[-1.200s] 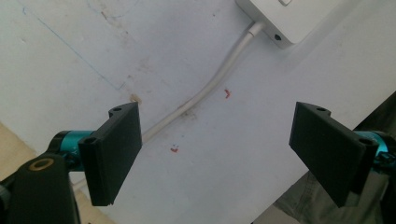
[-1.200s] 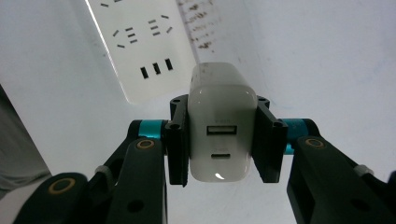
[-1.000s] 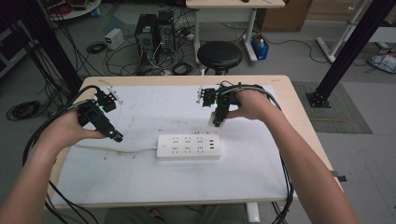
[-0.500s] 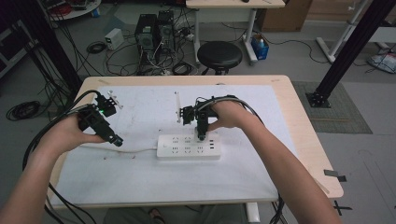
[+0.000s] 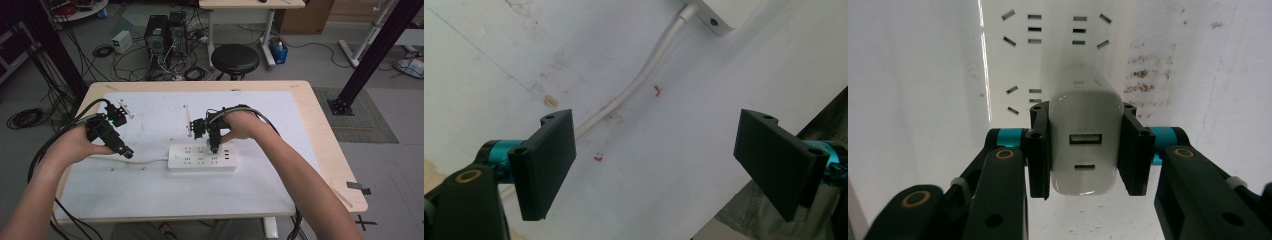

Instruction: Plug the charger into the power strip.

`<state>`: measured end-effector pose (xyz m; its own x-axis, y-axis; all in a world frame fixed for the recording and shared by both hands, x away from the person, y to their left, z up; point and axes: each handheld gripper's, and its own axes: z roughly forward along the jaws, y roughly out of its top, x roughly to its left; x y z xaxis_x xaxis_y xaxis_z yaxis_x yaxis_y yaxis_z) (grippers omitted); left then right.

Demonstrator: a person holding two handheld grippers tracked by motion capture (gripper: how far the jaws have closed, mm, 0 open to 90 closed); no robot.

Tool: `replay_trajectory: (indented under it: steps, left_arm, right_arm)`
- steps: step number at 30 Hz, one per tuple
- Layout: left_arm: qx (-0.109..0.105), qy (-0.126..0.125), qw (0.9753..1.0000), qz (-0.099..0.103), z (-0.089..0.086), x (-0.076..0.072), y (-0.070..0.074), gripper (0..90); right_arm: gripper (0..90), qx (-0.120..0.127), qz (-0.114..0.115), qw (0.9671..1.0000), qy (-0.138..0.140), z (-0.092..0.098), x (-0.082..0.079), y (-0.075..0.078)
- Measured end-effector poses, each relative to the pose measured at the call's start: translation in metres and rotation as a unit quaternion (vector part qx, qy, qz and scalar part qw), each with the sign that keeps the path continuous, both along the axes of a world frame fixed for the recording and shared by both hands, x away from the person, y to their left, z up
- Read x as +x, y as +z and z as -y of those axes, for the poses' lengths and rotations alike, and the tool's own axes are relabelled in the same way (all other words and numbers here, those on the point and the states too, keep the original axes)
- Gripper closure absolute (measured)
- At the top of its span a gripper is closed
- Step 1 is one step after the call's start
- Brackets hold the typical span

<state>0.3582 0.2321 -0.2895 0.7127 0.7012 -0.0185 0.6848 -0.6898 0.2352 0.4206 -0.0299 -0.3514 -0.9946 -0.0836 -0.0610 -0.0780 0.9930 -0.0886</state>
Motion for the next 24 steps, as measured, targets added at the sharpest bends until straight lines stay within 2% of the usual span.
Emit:
replay_trajectory:
  steps: [4,6,7,8,11,12,14,15,16,17,20,22,24]
  left_arm:
    - [0.001,-0.007,1.0000,-0.003,0.003,-0.001,-0.002,17.0]
    - [0.001,-0.006,1.0000,-0.003,0.003,0.000,-0.002,17.0]
    - [0.001,-0.007,1.0000,-0.005,0.003,0.000,-0.002,17.0]
    - [0.001,-0.005,1.0000,-0.005,0.004,0.001,-0.003,17.0]
    - [-0.001,-0.006,1.0000,-0.003,0.005,0.003,-0.002,17.0]
    - [0.000,-0.011,0.9999,-0.005,0.005,0.003,-0.001,17.0]
    - [0.001,-0.010,0.9999,-0.007,0.007,0.004,-0.003,17.0]
    - [-0.002,-0.005,1.0000,-0.006,0.009,0.004,-0.004,17.0]
    - [-0.003,-0.007,1.0000,-0.005,0.010,0.005,-0.004,17.0]
    - [-0.004,-0.011,0.9999,-0.006,0.011,0.005,-0.003,17.0]
    - [-0.003,-0.014,0.9999,-0.006,0.014,0.006,-0.003,17.0]
    - [0.002,-0.020,0.9998,-0.005,0.016,0.007,-0.001,17.0]
    - [-0.001,-0.020,0.9998,-0.004,0.017,0.007,0.000,17.0]
  right_arm:
    - [63.1,0.017,-0.012,0.9996,-0.017,0.004,0.005,0.000]
    - [63.1,0.016,-0.005,0.9997,-0.015,0.004,0.002,-0.001]
    - [63.2,0.011,0.008,0.9999,-0.008,0.002,-0.004,-0.001]
    - [63.2,0.014,0.008,0.9999,-0.001,0.004,-0.003,-0.001]
    - [63.2,0.037,-0.007,0.9992,-0.014,0.009,0.002,-0.002]
    - [63.2,0.037,-0.007,0.9992,-0.014,0.009,0.002,-0.002]
    - [63.2,0.025,0.008,0.9996,-0.007,0.005,-0.003,-0.003]
    - [63.2,0.023,0.007,0.9996,-0.011,0.005,-0.003,-0.003]
    - [63.2,0.022,0.010,0.9997,-0.002,0.005,-0.002,-0.003]
    - [63.2,0.021,0.009,0.9997,-0.010,0.005,-0.004,-0.004]
    - [63.1,0.025,0.009,0.9996,-0.005,0.006,-0.002,-0.004]
    - [63.1,0.013,0.016,0.9997,-0.010,0.001,-0.007,-0.007]
    - [63.1,0.021,0.011,0.9997,-0.010,0.003,-0.004,-0.007]
